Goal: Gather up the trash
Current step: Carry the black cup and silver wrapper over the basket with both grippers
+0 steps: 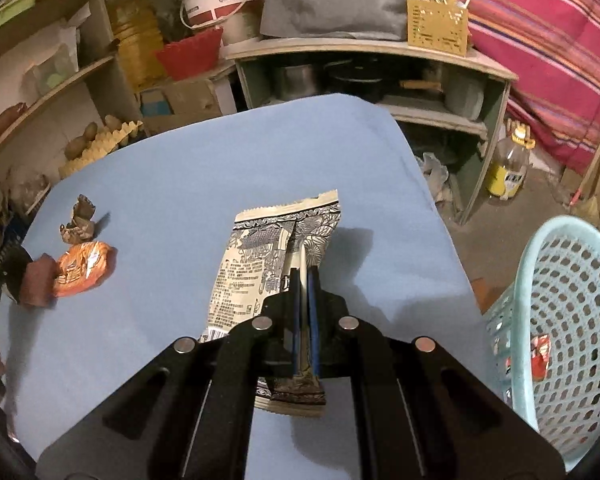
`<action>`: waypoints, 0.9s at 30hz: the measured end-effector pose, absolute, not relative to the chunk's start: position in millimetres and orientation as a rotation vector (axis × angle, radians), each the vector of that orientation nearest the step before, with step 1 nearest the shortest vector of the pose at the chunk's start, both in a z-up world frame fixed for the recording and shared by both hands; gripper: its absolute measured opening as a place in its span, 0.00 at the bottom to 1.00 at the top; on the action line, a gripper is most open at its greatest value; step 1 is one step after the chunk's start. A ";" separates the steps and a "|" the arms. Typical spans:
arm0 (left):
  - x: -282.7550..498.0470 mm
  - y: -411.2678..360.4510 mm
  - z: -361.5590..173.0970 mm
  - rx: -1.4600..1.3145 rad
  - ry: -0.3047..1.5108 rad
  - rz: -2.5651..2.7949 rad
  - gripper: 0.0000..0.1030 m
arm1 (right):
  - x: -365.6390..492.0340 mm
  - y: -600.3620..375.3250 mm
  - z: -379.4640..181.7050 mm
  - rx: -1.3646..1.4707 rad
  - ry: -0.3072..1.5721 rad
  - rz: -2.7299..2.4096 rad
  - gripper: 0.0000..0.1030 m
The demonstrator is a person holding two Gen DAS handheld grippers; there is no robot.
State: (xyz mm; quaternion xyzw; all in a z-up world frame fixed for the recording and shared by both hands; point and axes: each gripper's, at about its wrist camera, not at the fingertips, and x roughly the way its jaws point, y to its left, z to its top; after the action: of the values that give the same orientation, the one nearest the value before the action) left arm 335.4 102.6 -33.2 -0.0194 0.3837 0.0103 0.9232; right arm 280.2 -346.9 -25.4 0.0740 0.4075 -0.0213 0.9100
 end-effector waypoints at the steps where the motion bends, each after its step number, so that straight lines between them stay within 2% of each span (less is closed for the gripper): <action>1: 336.8 101.8 -33.8 -0.039 0.783 0.026 0.84 | 278.9 -348.1 -25.2 0.156 0.841 -0.042 0.05; 3: 338.4 98.1 -34.2 -0.029 0.775 0.024 0.79 | 276.5 -348.5 -24.1 0.156 0.837 -0.038 0.05; 6: 340.3 95.9 -34.8 -0.010 0.777 0.049 0.58 | 274.5 -349.1 -23.5 0.155 0.834 -0.036 0.05; 11: 335.5 107.9 -28.6 -0.083 0.781 0.045 0.58 | 271.1 -352.2 -21.8 0.156 0.831 -0.029 0.05; 17: 310.4 103.5 -2.1 -0.090 0.700 0.068 0.58 | 257.4 -366.2 -5.3 0.167 0.787 -0.026 0.05; 27: 284.1 -4.5 49.8 -0.037 0.594 -0.072 0.58 | 218.1 -432.9 20.7 0.230 0.722 -0.087 0.05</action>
State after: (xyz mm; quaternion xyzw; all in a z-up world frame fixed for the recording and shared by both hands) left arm 284.1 -4.5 49.8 -0.0180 0.2927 -0.0357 0.9554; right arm 218.1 -432.9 20.7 0.1121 0.3523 -0.0422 0.9282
